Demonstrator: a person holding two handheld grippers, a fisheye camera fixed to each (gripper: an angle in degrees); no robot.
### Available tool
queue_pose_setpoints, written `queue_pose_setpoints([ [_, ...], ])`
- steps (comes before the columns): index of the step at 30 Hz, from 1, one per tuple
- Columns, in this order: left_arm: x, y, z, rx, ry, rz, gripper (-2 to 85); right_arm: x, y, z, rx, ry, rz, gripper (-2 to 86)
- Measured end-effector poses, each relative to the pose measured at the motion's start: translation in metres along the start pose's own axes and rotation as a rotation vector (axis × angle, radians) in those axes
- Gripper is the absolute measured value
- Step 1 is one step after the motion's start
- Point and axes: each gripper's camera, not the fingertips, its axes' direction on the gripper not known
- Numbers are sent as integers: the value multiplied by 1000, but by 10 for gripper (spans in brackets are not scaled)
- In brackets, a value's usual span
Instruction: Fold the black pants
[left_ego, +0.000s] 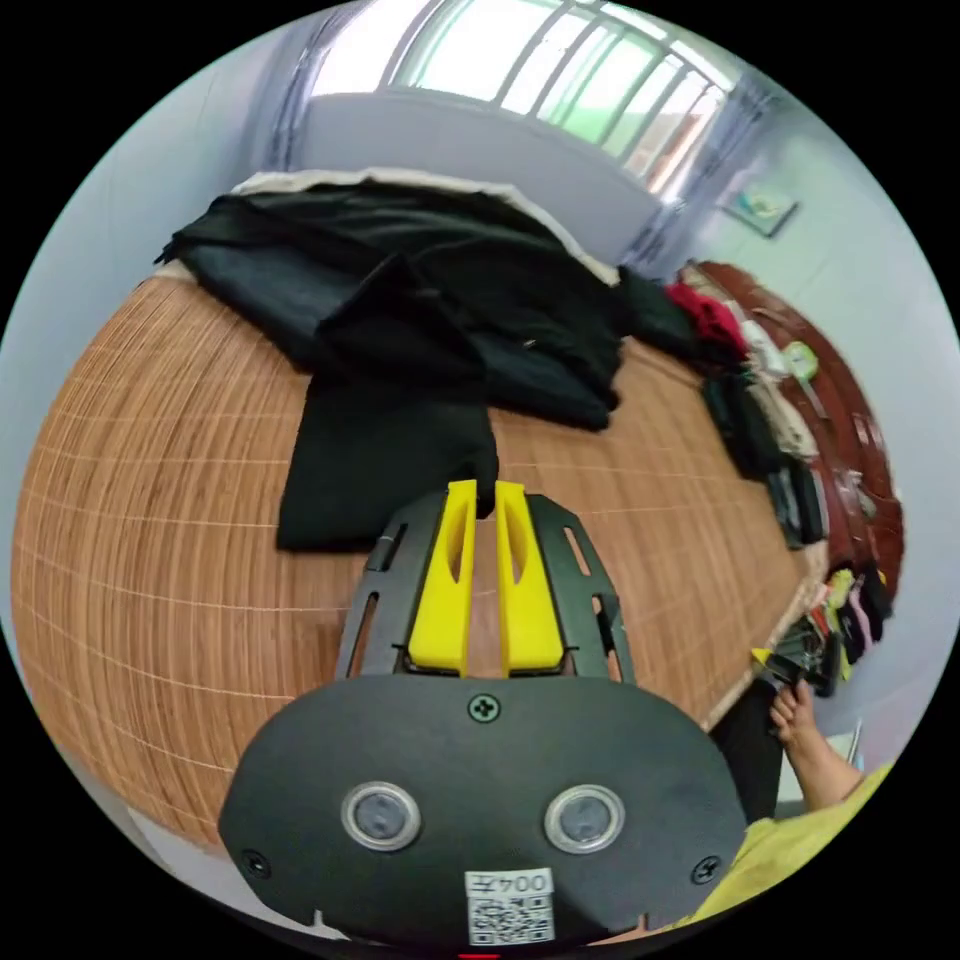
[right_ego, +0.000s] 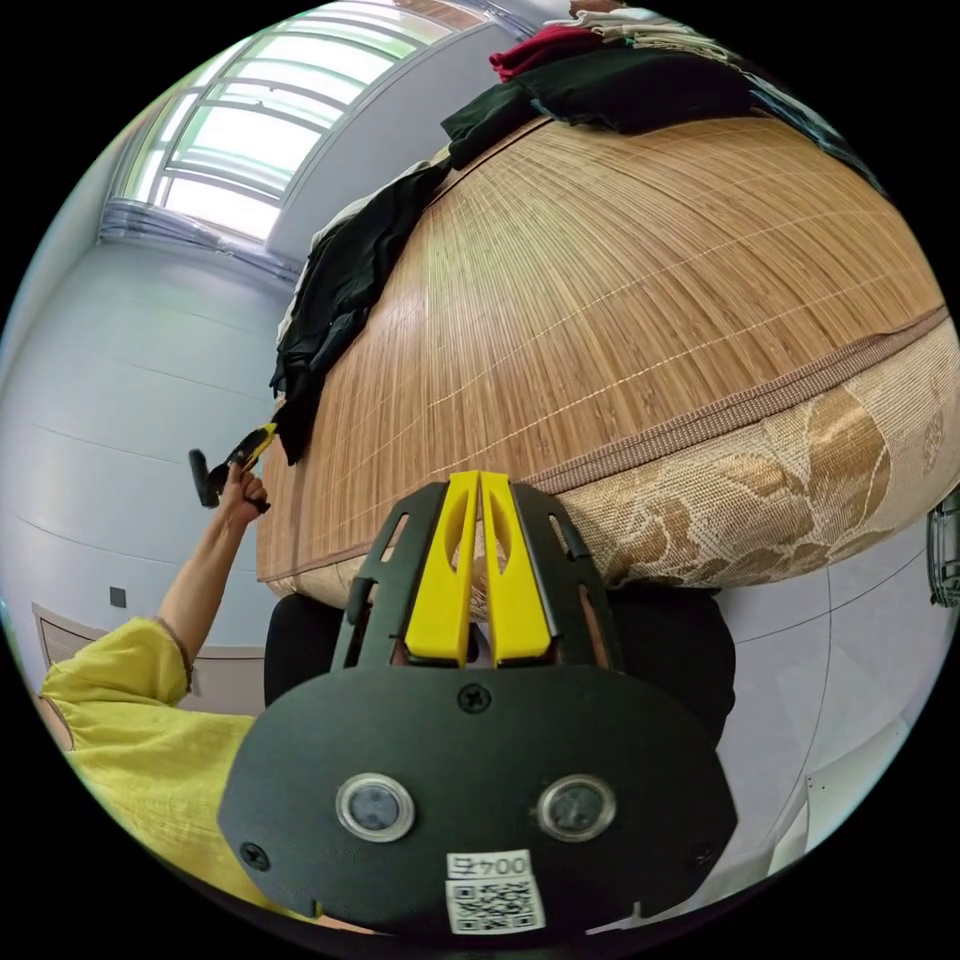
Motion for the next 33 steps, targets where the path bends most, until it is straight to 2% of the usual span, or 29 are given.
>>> queue_pose_setpoints([
  [6,8,113,-83,150,278,112,31,-34,5,-39,15,1,7,-7],
  [13,43,214,-102,86,401,228,30,-70,11,-88,46,-36,56,-7],
  [17,84,266,-115,-2,449,426,31,-103,19,-127,98,-74,68,-5],
  [19,81,288,-124,-7,522,437,32,-122,27,-138,98,-145,59,-2],
  [21,58,316,-130,-16,678,371,32,-154,37,-147,84,-180,29,12],
  [23,37,338,-131,-36,758,307,33,-182,41,-151,60,-193,-8,26],
  [28,-26,387,-138,0,697,160,32,-259,36,-154,-37,-83,-113,27],
  [33,-67,399,-145,76,539,90,29,-357,-7,-160,-62,230,-235,-3],
])
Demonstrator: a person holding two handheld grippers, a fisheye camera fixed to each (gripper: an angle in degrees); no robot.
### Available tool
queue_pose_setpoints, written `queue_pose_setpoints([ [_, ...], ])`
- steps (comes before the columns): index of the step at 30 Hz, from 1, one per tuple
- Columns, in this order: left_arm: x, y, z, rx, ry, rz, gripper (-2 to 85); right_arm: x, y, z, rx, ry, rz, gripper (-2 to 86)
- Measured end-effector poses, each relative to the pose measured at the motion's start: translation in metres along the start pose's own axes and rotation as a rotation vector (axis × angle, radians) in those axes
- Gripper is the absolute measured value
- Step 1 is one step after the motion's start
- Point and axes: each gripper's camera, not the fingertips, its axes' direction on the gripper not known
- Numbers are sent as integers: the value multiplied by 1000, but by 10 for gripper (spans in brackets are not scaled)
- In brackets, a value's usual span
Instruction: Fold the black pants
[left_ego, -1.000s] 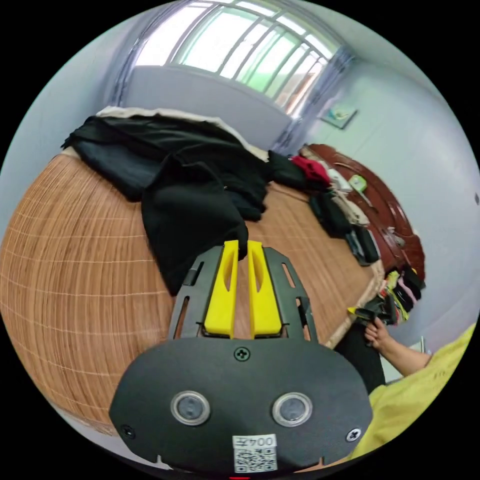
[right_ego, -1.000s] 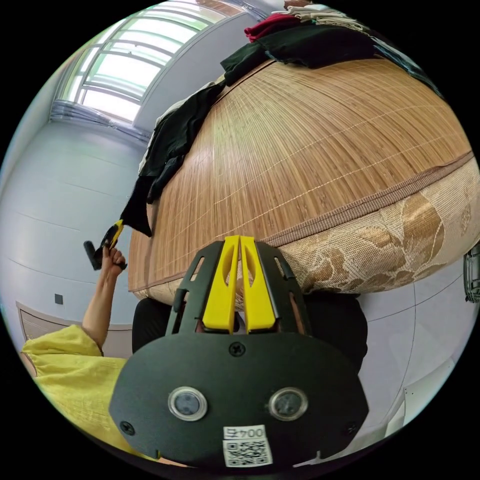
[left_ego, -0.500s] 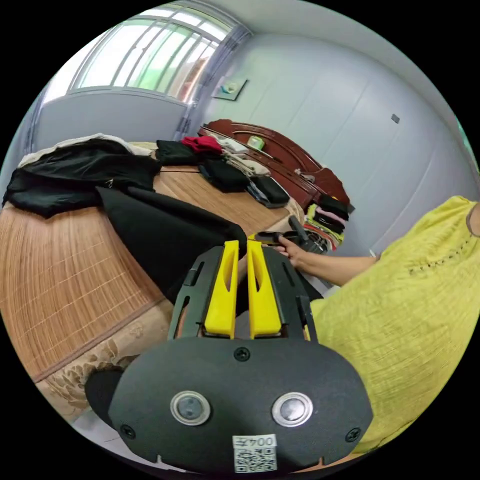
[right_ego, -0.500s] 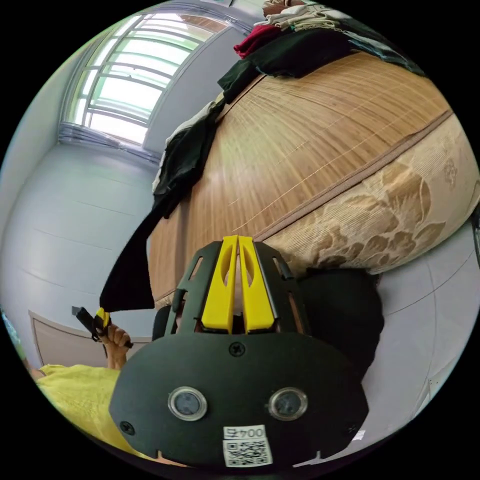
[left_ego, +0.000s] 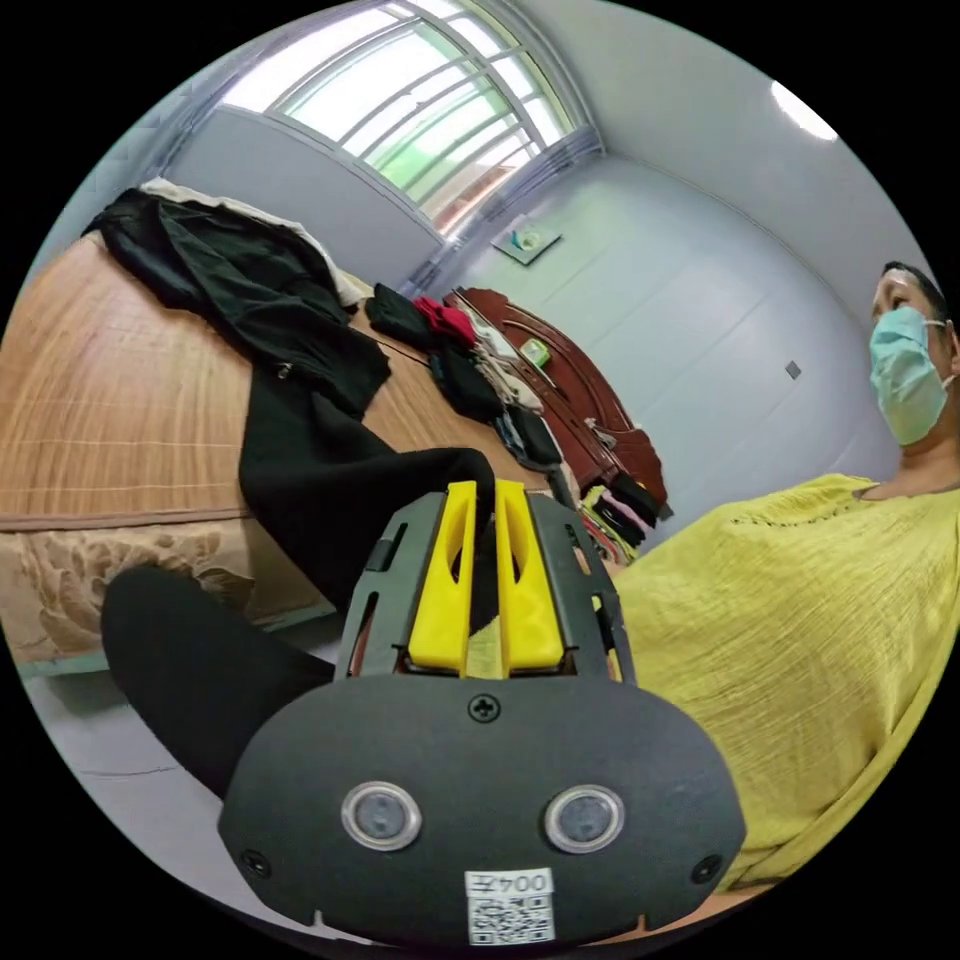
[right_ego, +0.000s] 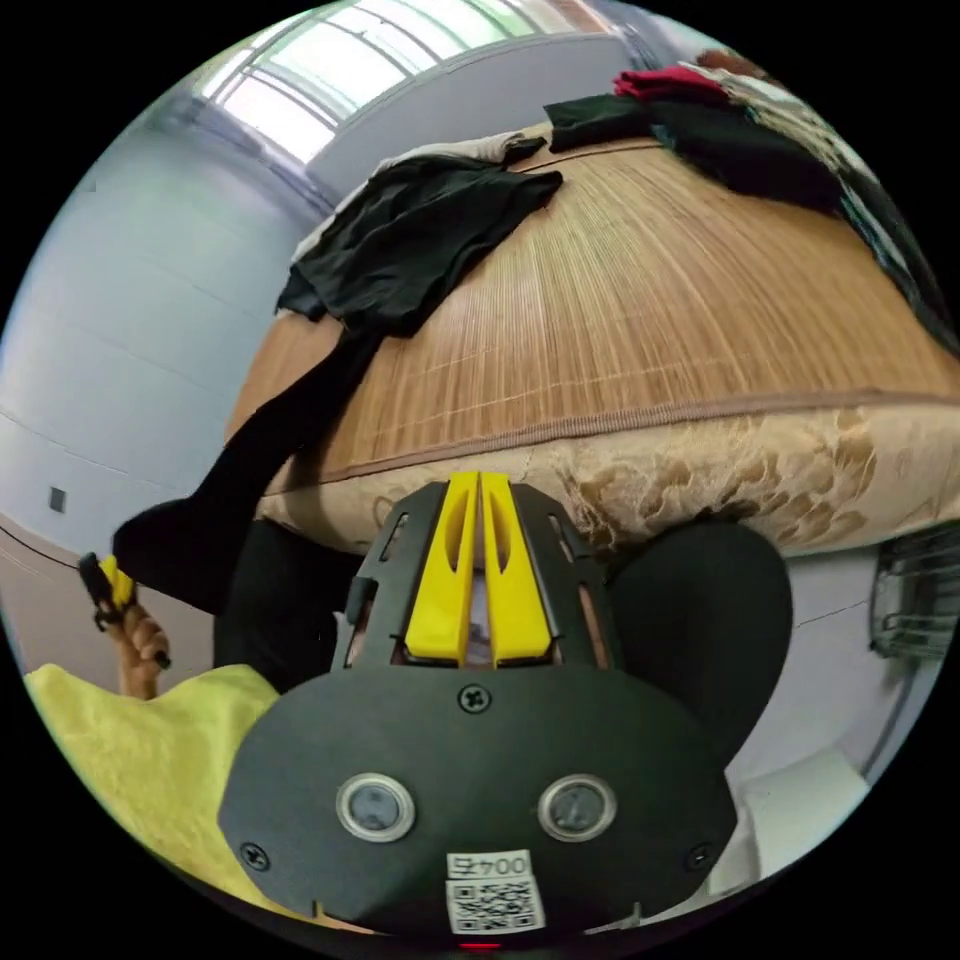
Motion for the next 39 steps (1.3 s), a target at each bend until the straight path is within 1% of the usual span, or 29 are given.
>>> queue_pose_setpoints([
  [1,-3,0,0,-3,-19,-1,29,-11,-9,-2,-4,46,-22,-4],
  [3,-17,2,2,-7,-61,-36,28,-55,-46,-7,-24,253,-121,-6],
  [4,-21,3,3,-8,-58,-41,27,-66,-55,-6,-38,306,-148,-7],
  [6,-32,11,7,-1,-42,-52,27,-104,-86,-2,-89,474,-228,-7],
  [7,-34,13,9,-2,-40,-54,27,-112,-93,0,-108,504,-249,-7],
  [9,-43,22,14,-8,-33,-60,27,-139,-120,12,-254,582,-321,-7],
  [12,-54,34,17,-7,-24,-69,25,-162,-149,14,-361,625,-388,-7],
  [16,-69,47,18,3,-7,-81,24,-180,-189,3,-467,628,-470,-6],
  [21,-88,64,21,-4,10,-86,24,-196,-257,-10,-716,556,-616,-5],
  [24,-97,74,22,-3,18,-96,24,-203,-287,-15,-832,523,-700,-3],
  [27,-104,84,22,-2,18,-101,24,-205,-312,-24,-903,491,-743,-1],
  [31,-112,94,22,2,19,-110,24,-206,-334,-36,-941,489,-746,10],
  [32,-116,97,21,3,22,-115,24,-208,-338,-42,-949,501,-768,33],
  [34,-120,102,22,0,26,-120,24,-215,-347,-54,-903,552,-837,70],
  [35,-124,105,22,-3,26,-126,24,-223,-359,-68,-832,551,-865,86],
  [36,-127,108,24,-7,26,-134,24,-231,-377,-83,-745,527,-862,94],
  [37,-129,110,24,-10,26,-138,24,-235,-387,-90,-700,515,-853,95],
  [39,-136,115,27,-14,30,-157,24,-251,-423,-113,-535,519,-838,105],
])
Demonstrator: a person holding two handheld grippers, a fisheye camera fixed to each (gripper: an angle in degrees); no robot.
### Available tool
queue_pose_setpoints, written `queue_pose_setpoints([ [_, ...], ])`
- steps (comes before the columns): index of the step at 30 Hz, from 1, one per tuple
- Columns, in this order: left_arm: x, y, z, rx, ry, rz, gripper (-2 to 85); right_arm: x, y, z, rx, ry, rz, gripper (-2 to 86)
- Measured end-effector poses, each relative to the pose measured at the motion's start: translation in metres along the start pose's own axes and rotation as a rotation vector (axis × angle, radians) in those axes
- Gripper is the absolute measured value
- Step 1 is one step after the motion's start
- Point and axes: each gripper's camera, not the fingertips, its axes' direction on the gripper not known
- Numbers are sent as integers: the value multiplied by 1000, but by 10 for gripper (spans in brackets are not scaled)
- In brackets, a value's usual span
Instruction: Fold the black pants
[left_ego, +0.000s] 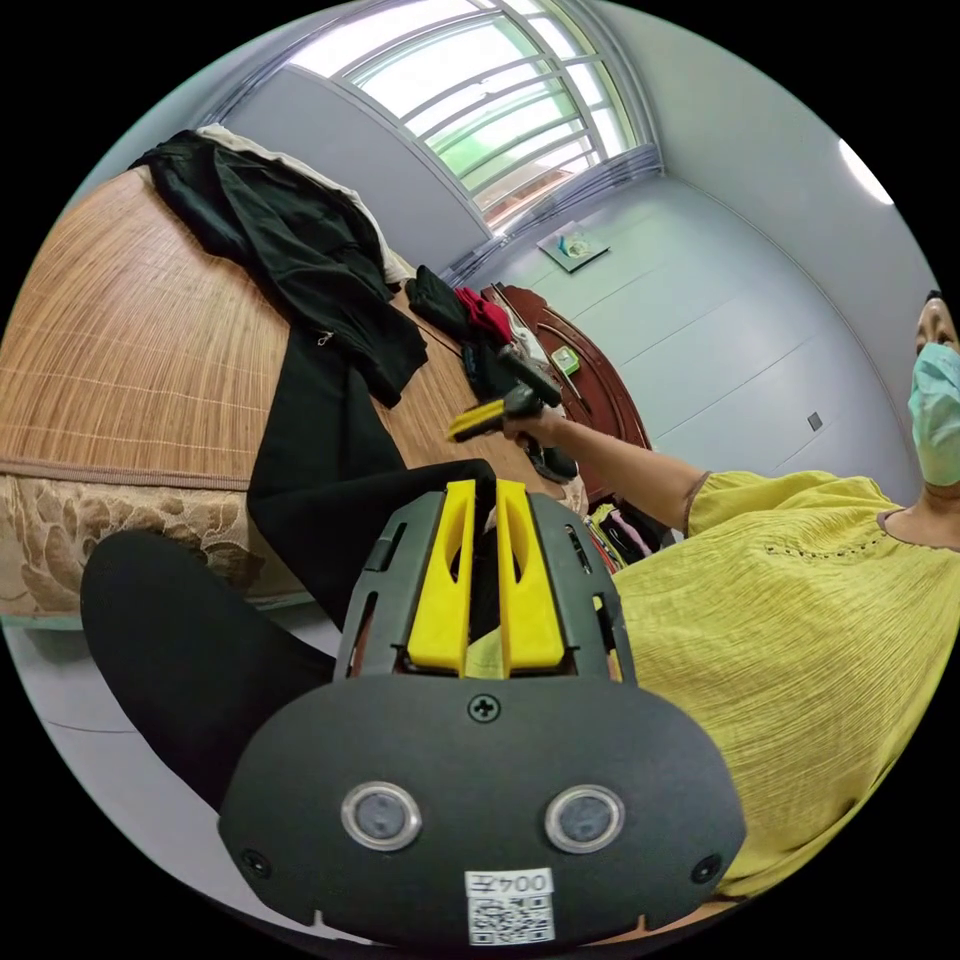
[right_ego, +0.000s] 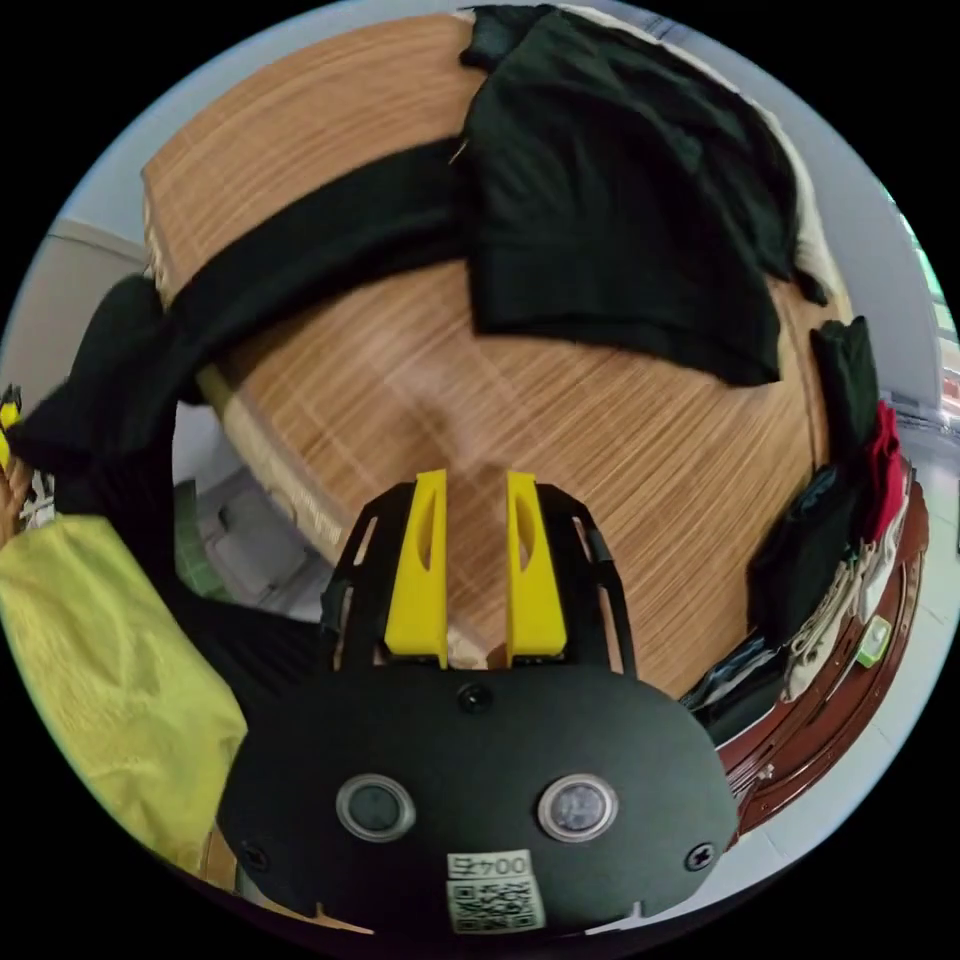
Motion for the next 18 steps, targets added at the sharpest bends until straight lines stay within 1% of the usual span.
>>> queue_pose_setpoints([
  [3,-6,5,1,2,6,-14,24,18,-24,-20,68,7,21,134],
  [6,-11,10,0,0,2,-26,24,29,-46,-22,98,-22,55,146],
  [8,-15,13,-2,0,0,-36,24,31,-56,-15,93,-28,63,146],
  [11,-20,18,-5,-4,2,-50,24,30,-69,5,39,31,64,148],
  [13,-20,20,-7,-11,-2,-51,24,31,-73,18,-19,99,68,131],
  [15,-17,23,-9,-18,-12,-46,25,39,-70,17,-20,116,65,52],
  [18,-11,26,-13,-24,-37,-30,25,60,-50,5,14,90,75,27],
])
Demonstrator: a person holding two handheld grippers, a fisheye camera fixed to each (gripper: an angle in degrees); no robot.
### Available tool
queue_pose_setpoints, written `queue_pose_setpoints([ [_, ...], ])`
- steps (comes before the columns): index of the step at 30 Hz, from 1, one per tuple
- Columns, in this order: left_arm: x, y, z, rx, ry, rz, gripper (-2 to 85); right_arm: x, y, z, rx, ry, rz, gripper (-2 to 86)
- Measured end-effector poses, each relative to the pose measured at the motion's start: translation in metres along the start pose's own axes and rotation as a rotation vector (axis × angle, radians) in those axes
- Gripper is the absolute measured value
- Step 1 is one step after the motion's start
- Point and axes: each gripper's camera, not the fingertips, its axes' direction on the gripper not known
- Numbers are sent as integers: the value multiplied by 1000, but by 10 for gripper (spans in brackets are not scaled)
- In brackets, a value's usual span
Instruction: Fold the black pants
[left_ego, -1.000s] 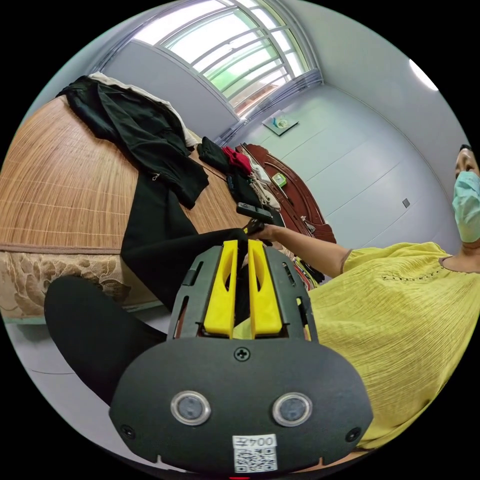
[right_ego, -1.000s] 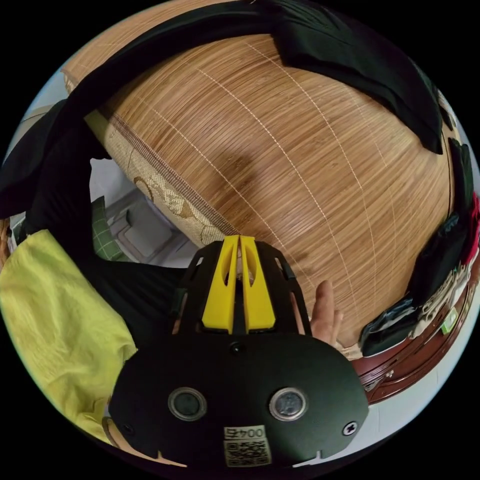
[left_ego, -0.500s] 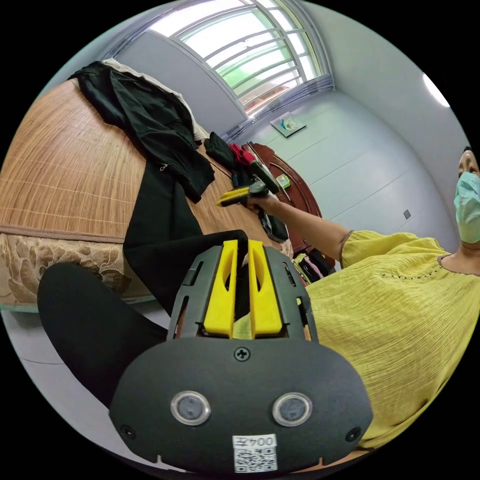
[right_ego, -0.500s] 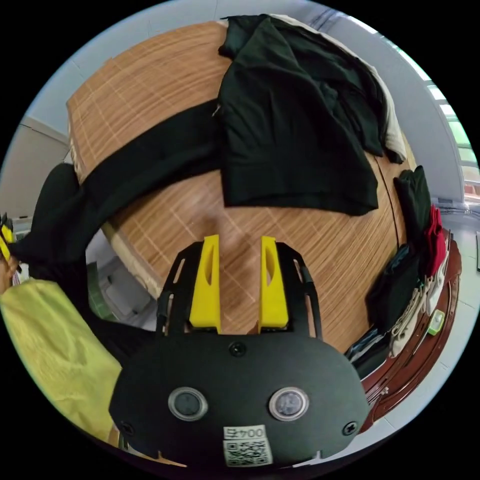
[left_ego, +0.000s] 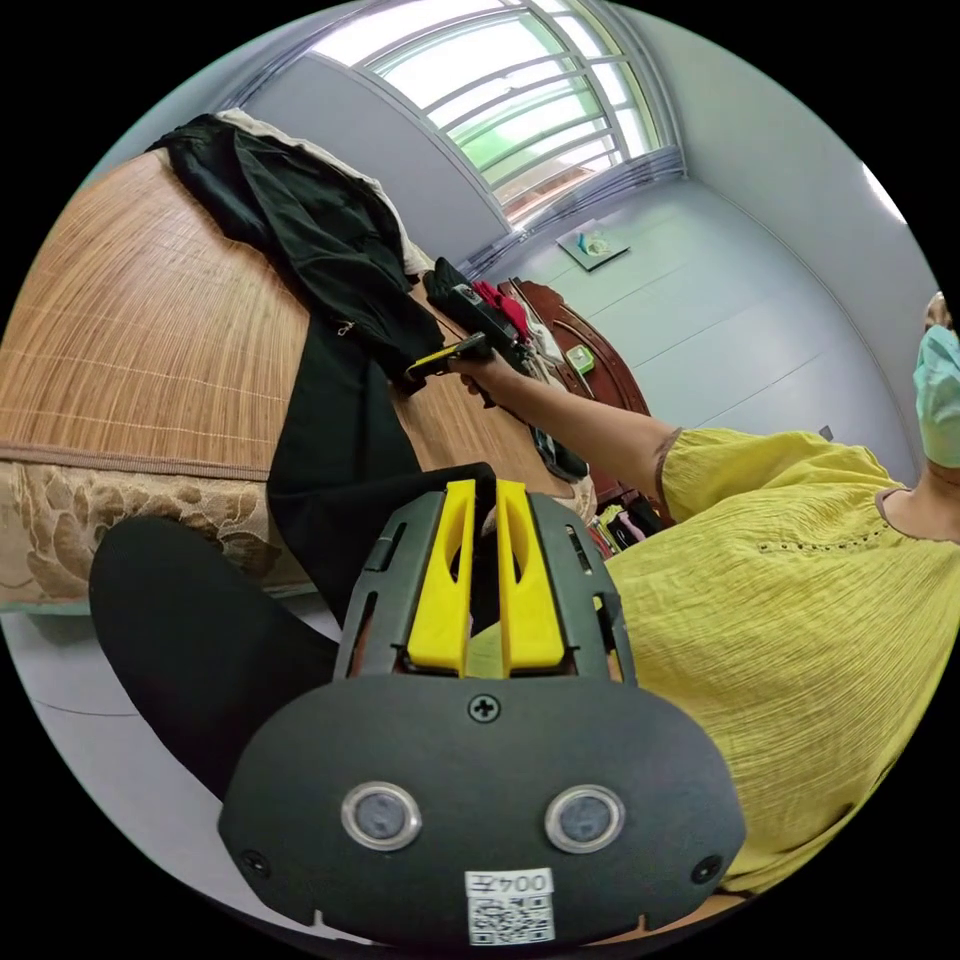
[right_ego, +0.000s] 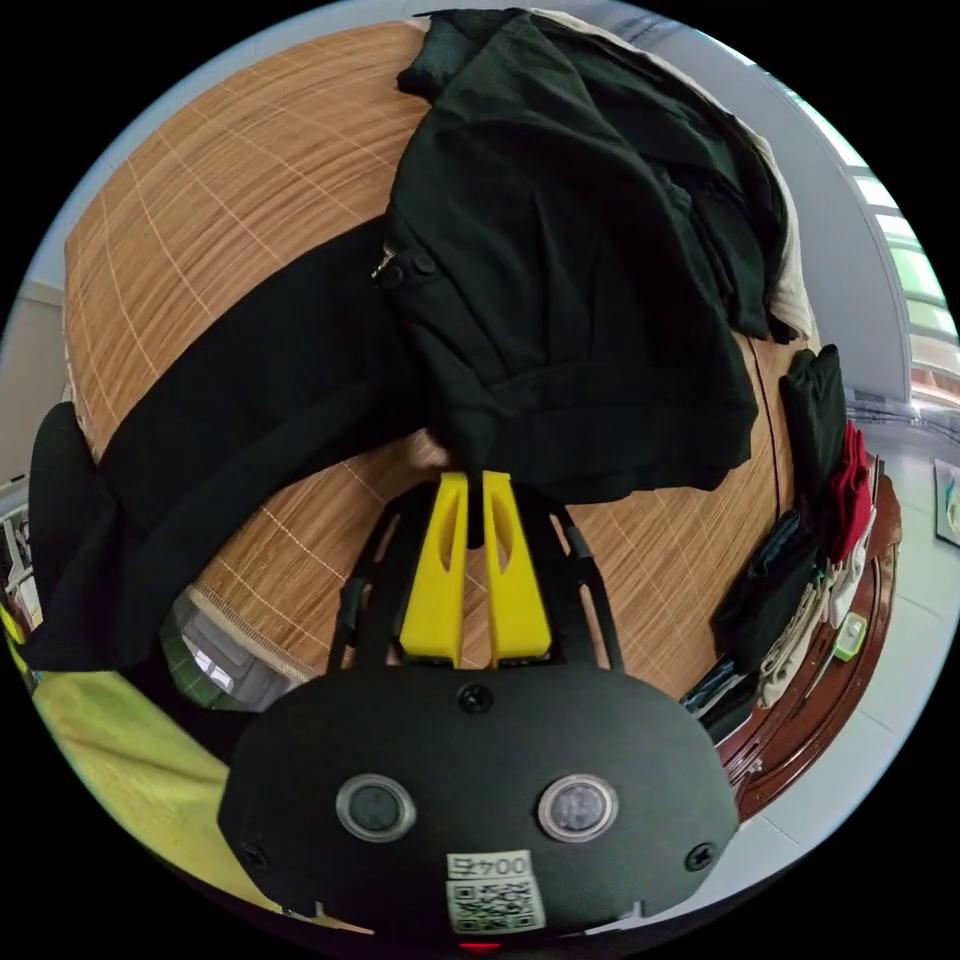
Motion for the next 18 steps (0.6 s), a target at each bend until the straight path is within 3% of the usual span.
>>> queue_pose_setpoints([
  [9,34,14,-54,68,-234,108,26,120,149,-83,250,-125,183,10],
  [14,38,29,-110,169,-311,73,27,170,247,-91,201,-78,256,11],
  [18,45,42,-147,227,-367,47,27,208,322,-58,78,-153,323,16],
])
